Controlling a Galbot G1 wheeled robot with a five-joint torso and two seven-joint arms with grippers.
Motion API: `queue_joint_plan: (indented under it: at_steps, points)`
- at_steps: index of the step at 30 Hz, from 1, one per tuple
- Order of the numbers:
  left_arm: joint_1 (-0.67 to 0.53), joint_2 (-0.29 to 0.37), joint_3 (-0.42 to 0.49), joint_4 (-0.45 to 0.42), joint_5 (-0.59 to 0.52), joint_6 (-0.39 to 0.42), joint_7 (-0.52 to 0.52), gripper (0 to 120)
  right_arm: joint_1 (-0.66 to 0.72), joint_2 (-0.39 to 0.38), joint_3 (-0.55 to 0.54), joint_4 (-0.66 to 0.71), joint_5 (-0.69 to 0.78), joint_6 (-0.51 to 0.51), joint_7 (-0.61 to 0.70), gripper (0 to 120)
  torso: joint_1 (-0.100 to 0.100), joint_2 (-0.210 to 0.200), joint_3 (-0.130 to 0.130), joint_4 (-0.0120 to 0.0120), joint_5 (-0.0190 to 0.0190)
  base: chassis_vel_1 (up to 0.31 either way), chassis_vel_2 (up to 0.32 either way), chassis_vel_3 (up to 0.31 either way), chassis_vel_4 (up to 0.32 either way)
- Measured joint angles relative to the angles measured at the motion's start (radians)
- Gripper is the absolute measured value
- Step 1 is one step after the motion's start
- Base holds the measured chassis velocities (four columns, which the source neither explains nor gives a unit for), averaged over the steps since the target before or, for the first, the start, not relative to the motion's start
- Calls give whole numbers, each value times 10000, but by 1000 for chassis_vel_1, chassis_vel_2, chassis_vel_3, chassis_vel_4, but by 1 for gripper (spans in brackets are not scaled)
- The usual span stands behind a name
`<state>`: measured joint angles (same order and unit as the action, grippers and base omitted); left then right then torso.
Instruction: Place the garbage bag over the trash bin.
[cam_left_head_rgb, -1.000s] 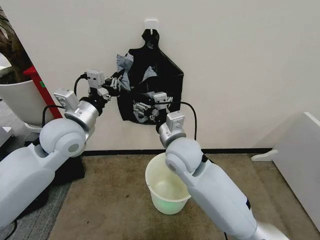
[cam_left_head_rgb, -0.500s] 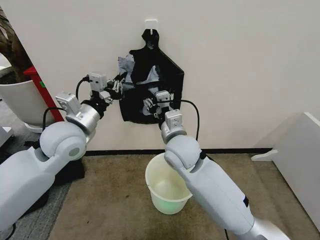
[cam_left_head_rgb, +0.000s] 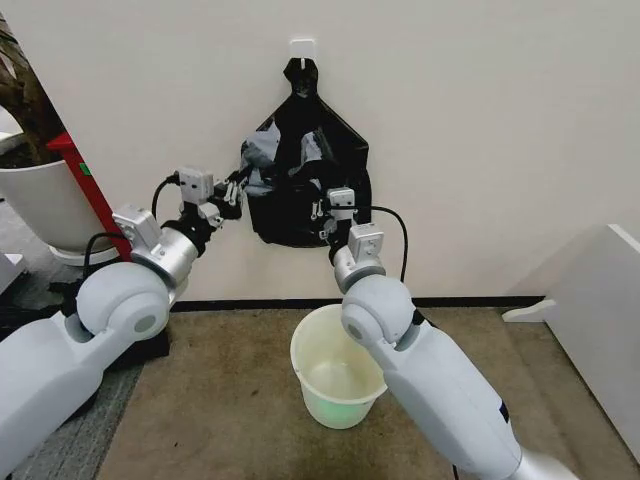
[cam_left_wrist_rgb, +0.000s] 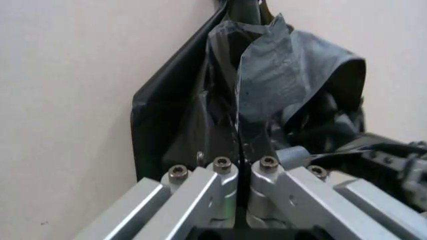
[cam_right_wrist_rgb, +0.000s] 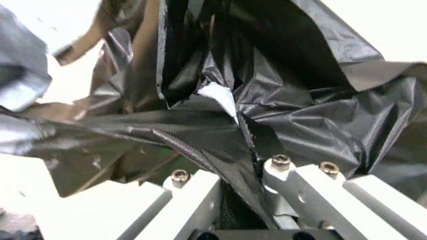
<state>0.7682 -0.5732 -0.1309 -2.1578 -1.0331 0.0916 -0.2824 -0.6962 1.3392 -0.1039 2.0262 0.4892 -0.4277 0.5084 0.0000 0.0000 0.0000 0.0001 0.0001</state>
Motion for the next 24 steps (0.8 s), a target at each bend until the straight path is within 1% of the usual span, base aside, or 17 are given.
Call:
queue_joint_plan:
  at_steps: [3,7,8,9,15,17,18,19,20,21,23,24]
  points:
    - [8,-3,0,-2,3,-2,1,0,-48,-122,21,161,215,2,-39,0,0,0,0,-2,0,0,0,0,0]
    - [-39,-34,34,-2,2,-2,-1,0,-310,-390,84,436,354,-3,-444,0,0,2,0,0,0,0,0,0,0]
    - [-77,-34,46,3,-5,-2,-3,0,-448,-478,86,499,345,24,-602,3,0,3,-1,-1,1,0,0,0,0]
    - [-77,-34,46,3,-5,-2,-3,0,-448,-478,86,499,345,24,-602,3,0,3,-1,-1,1,0,0,0,0]
    - [-428,-64,177,197,-79,6,0,0,-1353,-923,65,760,-60,468,-1616,29,0,2,0,0,0,0,0,0,0]
    - [-455,-73,189,216,-83,8,1,0,-1406,-959,65,790,-69,511,-1693,30,0,2,0,0,1,0,0,0,0]
    - [-553,-110,230,278,-99,13,1,0,-1568,-1104,81,922,-78,655,-1963,37,0,2,0,-1,1,0,0,0,0]
    - [-611,-135,252,323,-112,18,0,0,-1676,-1210,138,1045,-61,750,-2125,39,0,2,0,0,1,0,0,0,0]
    - [-658,-152,263,360,-122,23,-3,0,-1793,-1359,243,1237,24,847,-2289,46,0,2,0,-1,1,0,0,0,0]
    - [-682,-159,268,381,-126,26,-3,0,-1843,-1454,310,1373,126,878,-2360,47,0,2,0,-1,1,0,0,0,0]
    - [-720,-168,272,448,-132,29,-3,0,-2014,-1868,640,2004,732,914,-2515,59,0,2,0,-1,2,0,0,0,0]
    - [-720,-168,272,448,-132,29,-3,0,-2014,-1868,640,2004,732,914,-2515,59,0,2,0,-1,2,0,0,0,0]
